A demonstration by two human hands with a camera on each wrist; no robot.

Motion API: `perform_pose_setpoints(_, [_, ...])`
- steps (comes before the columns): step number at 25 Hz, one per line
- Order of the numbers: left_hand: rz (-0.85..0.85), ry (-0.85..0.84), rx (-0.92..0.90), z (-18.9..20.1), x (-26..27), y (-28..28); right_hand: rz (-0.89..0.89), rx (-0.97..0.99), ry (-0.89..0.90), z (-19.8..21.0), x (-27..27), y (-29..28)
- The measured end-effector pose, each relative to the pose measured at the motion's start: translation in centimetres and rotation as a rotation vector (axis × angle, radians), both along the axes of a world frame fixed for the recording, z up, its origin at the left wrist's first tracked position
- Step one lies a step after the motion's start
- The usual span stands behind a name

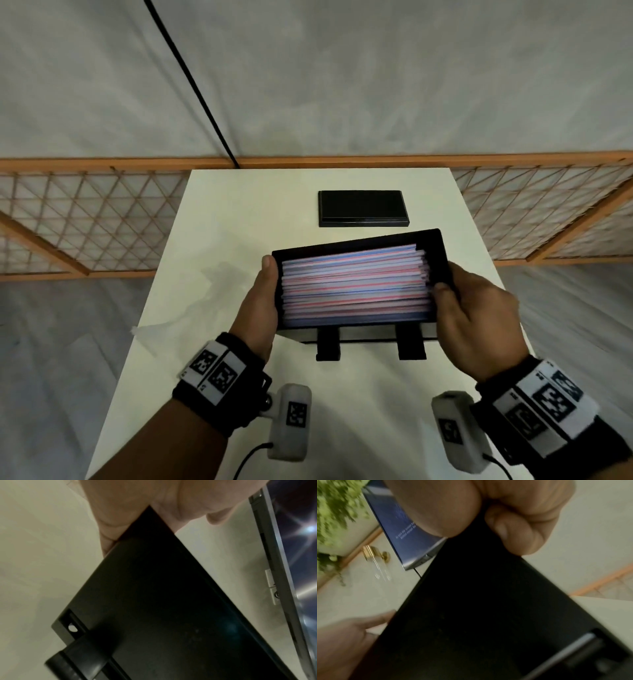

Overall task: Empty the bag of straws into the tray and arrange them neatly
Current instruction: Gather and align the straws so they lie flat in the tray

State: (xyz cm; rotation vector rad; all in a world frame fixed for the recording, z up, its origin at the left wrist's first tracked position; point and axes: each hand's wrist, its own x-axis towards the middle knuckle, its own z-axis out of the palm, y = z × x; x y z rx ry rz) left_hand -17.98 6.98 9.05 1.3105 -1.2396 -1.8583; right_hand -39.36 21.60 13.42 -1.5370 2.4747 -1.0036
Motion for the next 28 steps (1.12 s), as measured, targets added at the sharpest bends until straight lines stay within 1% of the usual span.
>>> perform_pose_setpoints(4, [-0.023, -0.118, -0.039, -2.0, 0.2, 1.1, -0.057, 0.069, -0.167, -3.4, -0.1, 1.1])
perform_pose_setpoints(7, [-0.091, -0.218, -0.070, -5.2, 0.4, 1.4, -0.060, 0.132, -0.245, -5.6, -0.5, 1.7])
perform_pose_setpoints(10, [-0.142, -0.280, -0.089, -5.8, 0.3, 1.5, -0.092, 0.197, -0.336, -6.5, -0.9, 2.0])
perform_pose_setpoints(13, [-0.168, -0.312, -0.106, -4.6, 0.2, 1.5, -0.127, 0.309, -0.412, -7.3, -1.4, 1.9])
perform_pose_setpoints(15, [-0.205, -0.389, -0.124, -3.1, 0.2, 1.4, -0.162, 0.378, -0.431, -7.2, -1.7, 1.8])
perform_pose_setpoints(17, [-0.207, -0.514, -0.179, -0.8, 0.0, 0.9, -0.248, 0.341, -0.364, -5.8, -2.1, 1.5])
perform_pose_setpoints(18, [-0.154, -0.576, -0.222, 0.3, 0.0, 0.6, -0.286, 0.281, -0.333, -4.8, -2.3, 1.3])
perform_pose_setpoints(19, [-0.062, -0.606, -0.265, 1.5, -0.2, 0.4, -0.311, 0.215, -0.350, -3.8, -2.4, 0.8])
perform_pose_setpoints(20, [0.025, -0.571, -0.281, 2.4, -0.5, 0.0, -0.311, 0.144, -0.450, -2.7, -2.2, 0.1])
perform_pose_setpoints(21, [0.090, -0.446, -0.226, 3.2, -1.0, -0.3, -0.291, 0.088, -0.627, -2.0, -1.8, -0.8])
perform_pose_setpoints(22, [0.117, -0.286, -0.078, 3.8, -1.8, -0.5, -0.263, 0.065, -0.857, -1.5, -1.0, -1.8])
perform_pose_setpoints(23, [0.103, -0.125, 0.137, 4.0, -2.7, -0.4, -0.244, 0.077, -1.097, -1.4, -0.1, -2.9])
perform_pose_setpoints(24, [0.078, 0.000, 0.364, 4.1, -3.5, -0.2, -0.245, 0.113, -1.298, -1.4, 0.8, -3.8])
perform_pose_setpoints(25, [0.065, 0.076, 0.544, 3.9, -4.2, 0.0, -0.262, 0.147, -1.442, -1.7, 1.3, -4.7])
perform_pose_setpoints(26, [0.073, 0.108, 0.642, 3.5, -4.8, 0.1, -0.280, 0.160, -1.542, -2.1, 1.6, -5.4])
perform_pose_setpoints(28, [0.104, 0.117, 0.689, 2.6, -5.5, 0.3, -0.329, 0.118, -1.661, -3.3, 1.6, -6.2])
